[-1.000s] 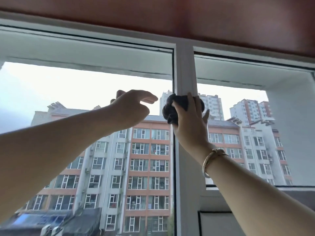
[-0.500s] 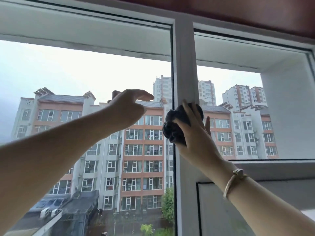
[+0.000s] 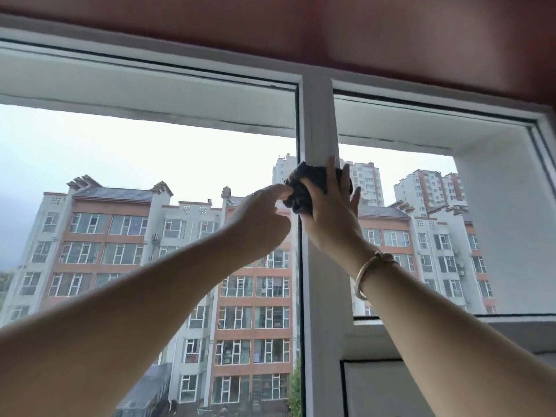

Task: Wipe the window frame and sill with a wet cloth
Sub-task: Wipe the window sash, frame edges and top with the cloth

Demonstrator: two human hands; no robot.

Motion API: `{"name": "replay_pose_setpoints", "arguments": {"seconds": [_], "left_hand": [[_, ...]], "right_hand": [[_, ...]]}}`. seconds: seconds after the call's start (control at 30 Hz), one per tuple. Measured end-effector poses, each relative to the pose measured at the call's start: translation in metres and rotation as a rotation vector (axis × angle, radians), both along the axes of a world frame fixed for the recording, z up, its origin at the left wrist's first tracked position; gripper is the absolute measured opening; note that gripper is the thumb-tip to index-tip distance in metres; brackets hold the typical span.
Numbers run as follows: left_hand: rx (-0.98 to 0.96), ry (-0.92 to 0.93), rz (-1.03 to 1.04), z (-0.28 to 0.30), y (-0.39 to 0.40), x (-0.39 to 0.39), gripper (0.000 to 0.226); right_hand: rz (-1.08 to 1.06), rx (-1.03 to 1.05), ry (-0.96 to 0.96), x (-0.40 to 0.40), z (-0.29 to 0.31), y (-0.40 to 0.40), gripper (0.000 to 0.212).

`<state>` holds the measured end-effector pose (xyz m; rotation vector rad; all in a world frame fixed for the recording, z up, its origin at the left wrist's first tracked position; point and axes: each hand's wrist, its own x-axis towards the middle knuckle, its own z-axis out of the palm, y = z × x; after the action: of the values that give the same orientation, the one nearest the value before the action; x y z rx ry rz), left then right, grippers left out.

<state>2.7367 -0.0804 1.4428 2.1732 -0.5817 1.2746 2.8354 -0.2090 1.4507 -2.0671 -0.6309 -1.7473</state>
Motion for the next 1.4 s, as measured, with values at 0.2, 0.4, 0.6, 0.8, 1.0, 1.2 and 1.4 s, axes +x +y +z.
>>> {"name": "replay_pose_setpoints", "arguments": {"seconds": [0.2,0.4,0.6,0.8,1.0,1.2,1.4], "left_hand": [[-0.065,-0.042,0.023,0.012,0.006,-0.009,0.057],[-0.095,-0.021,0.067,-0.013,0.012,-0.01,0.055],[-0.107,0.032,0.076,-0.048,0.005,-0.023,0.052],[-0.087,0.101,0.028,-0.082,-0.008,-0.029,0.051],[-0.065,0.119,0.075,-0.1,-0.011,-0.034,0.053],[-0.07,0.101,0.083,-0.086,-0.005,-0.034,0.053],[-0.093,0.138,0.092,-0.11,-0.007,-0.022,0.055]], "right_hand": [[0.036,0.036,0.028,-0.004,0.065,0.002,0.053],[0.098,0.064,0.06,-0.005,0.01,0.001,0.052],[0.15,0.04,0.122,-0.017,-0.091,-0.002,0.056],[0.108,0.049,0.222,-0.03,-0.175,-0.001,0.063],[0.016,-0.02,0.192,-0.032,-0.195,-0.002,0.069],[0.007,-0.055,0.255,-0.033,-0.15,-0.005,0.067],[-0.068,-0.171,0.127,-0.026,-0.182,-0.011,0.067]]}}
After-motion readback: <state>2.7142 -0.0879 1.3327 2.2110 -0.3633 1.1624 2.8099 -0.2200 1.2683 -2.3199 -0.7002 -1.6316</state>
